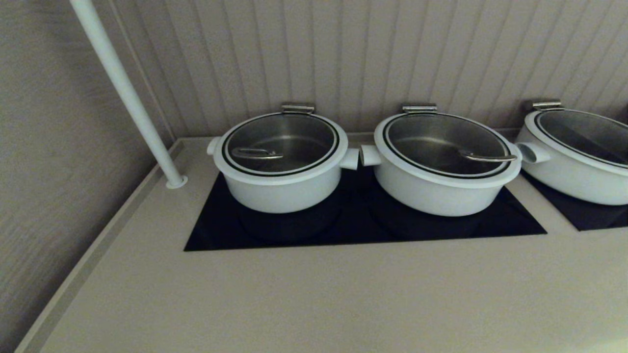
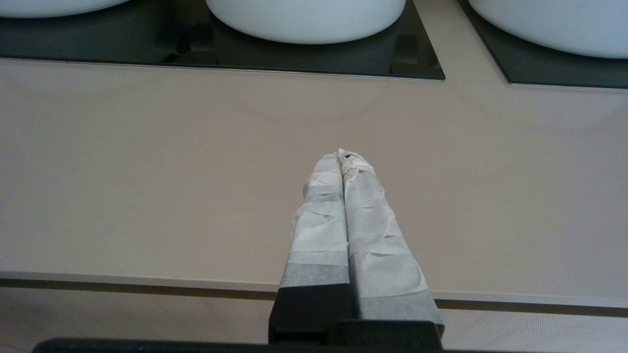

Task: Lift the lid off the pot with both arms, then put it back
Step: Open the food pot lid a small opening with the left arm

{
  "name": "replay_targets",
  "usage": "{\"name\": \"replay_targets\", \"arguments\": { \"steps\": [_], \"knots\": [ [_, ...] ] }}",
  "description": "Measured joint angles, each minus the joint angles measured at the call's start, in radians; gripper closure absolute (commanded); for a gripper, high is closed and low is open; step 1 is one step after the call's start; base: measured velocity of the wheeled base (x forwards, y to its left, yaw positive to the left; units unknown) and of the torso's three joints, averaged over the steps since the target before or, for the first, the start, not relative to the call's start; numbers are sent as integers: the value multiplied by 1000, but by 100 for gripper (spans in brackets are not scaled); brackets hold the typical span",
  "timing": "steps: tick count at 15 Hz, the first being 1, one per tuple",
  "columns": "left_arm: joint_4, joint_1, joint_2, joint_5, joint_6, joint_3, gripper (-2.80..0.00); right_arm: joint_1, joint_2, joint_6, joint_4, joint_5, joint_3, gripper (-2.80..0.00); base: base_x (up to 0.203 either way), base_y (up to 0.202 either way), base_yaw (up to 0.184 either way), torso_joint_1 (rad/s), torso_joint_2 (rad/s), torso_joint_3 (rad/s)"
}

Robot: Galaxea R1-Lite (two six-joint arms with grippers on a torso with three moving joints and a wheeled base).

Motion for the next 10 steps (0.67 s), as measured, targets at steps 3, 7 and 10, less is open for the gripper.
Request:
{"name": "replay_targets", "arguments": {
  "steps": [3, 7, 10],
  "knots": [
    [0, 0, 0, 0, 0, 0, 0, 0, 0, 0, 0, 0, 0, 0, 0, 0, 0, 0, 0, 0],
    [1, 0, 0, -1, 7, 0, 0, 0, 0, 0, -1, 0, 0, 0, 0, 0, 0, 0, 0, 0],
    [2, 1, 0, 0, 8, 0, 0, 0, 0, -1, -1, 0, 0, 0, 0, 0, 0, 0, 0, 0]
  ]
}}
